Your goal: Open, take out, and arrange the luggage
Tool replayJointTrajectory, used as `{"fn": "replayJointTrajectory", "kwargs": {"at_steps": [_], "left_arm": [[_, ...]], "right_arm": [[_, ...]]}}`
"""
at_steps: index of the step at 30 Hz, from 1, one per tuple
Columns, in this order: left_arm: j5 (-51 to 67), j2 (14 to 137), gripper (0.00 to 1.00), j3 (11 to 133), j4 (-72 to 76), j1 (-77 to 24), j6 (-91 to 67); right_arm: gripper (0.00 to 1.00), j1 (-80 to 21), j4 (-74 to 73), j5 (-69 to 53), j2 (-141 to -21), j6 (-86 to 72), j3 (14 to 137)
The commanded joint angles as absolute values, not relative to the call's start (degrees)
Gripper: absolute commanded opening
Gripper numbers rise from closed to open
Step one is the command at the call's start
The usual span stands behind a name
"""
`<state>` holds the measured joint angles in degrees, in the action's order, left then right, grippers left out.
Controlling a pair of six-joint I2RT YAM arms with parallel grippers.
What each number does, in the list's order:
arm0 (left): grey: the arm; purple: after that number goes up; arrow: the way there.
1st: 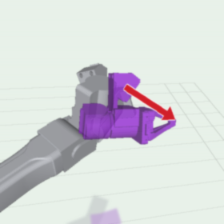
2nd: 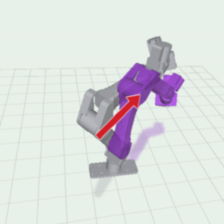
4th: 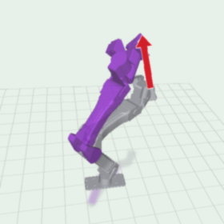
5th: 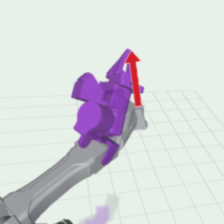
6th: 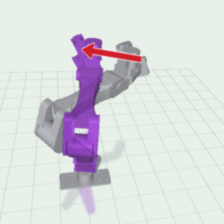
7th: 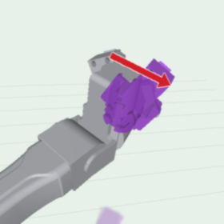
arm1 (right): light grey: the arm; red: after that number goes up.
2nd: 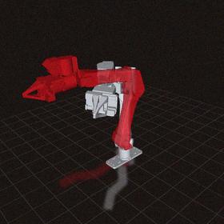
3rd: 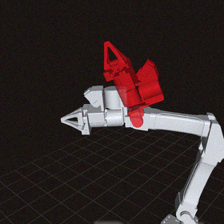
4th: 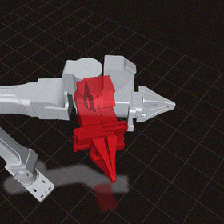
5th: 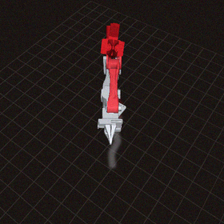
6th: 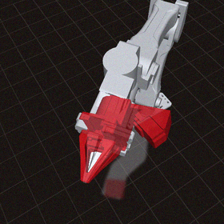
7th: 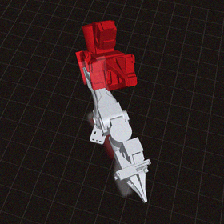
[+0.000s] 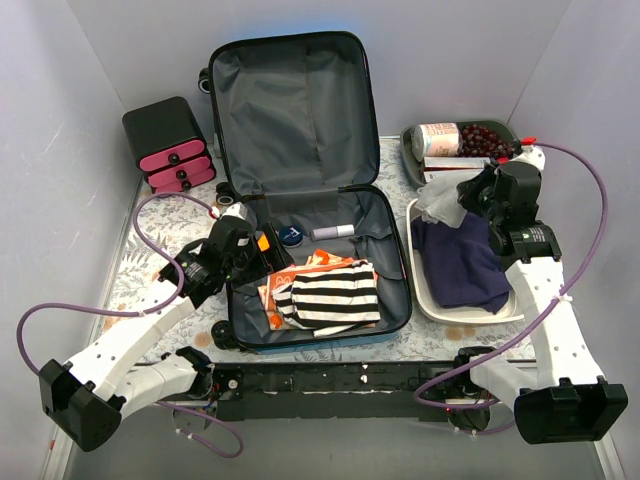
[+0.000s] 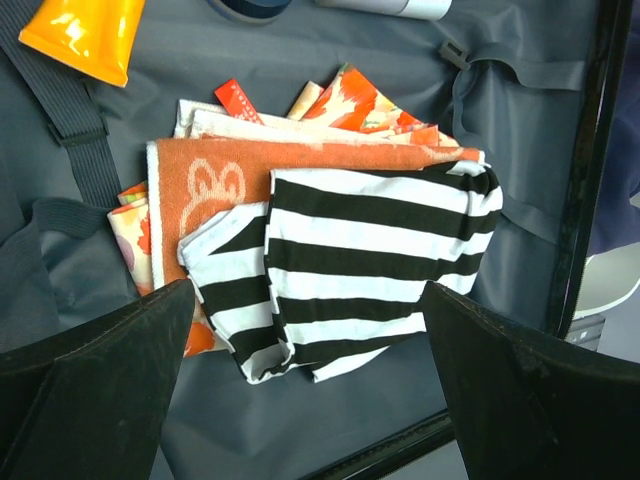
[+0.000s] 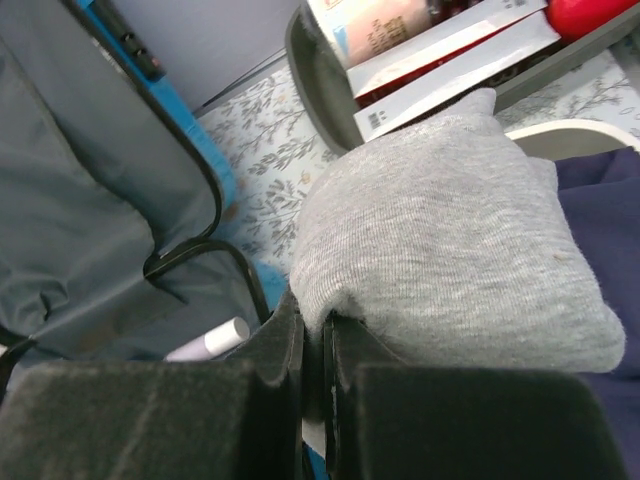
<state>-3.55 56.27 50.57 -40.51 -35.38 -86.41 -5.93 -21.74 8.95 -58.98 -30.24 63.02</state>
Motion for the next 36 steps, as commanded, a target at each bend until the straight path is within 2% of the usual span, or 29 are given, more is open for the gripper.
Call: {"fn": "replayJointTrajectory", "kwargs": {"at_steps": [1, 10, 17, 36], "left_arm": [[-5.89, 55.90, 0.98, 53.52, -41.22, -35.51, -84.99], [-6.07, 58.36, 0.98, 55.37, -40.61, -35.51, -83.58], [-5.27, 58.54, 0.98, 54.58, -40.08, -35.51, -83.58], [-3.43, 55.28, 0.98, 50.89, -39.64, -35.51, -85.87]], "right_arm": [[0.01, -4.40, -15.31, 13.53, -59.15, -31.55, 65.57], [0.01, -3.43, -10.20, 21.27, -59.95, -35.59, 62.06], [0.01, -3.43, -4.31, 23.99, -56.87, -38.32, 51.07], [0.01, -3.34, -17.83, 24.61, -39.29, -42.19, 30.86]]}}
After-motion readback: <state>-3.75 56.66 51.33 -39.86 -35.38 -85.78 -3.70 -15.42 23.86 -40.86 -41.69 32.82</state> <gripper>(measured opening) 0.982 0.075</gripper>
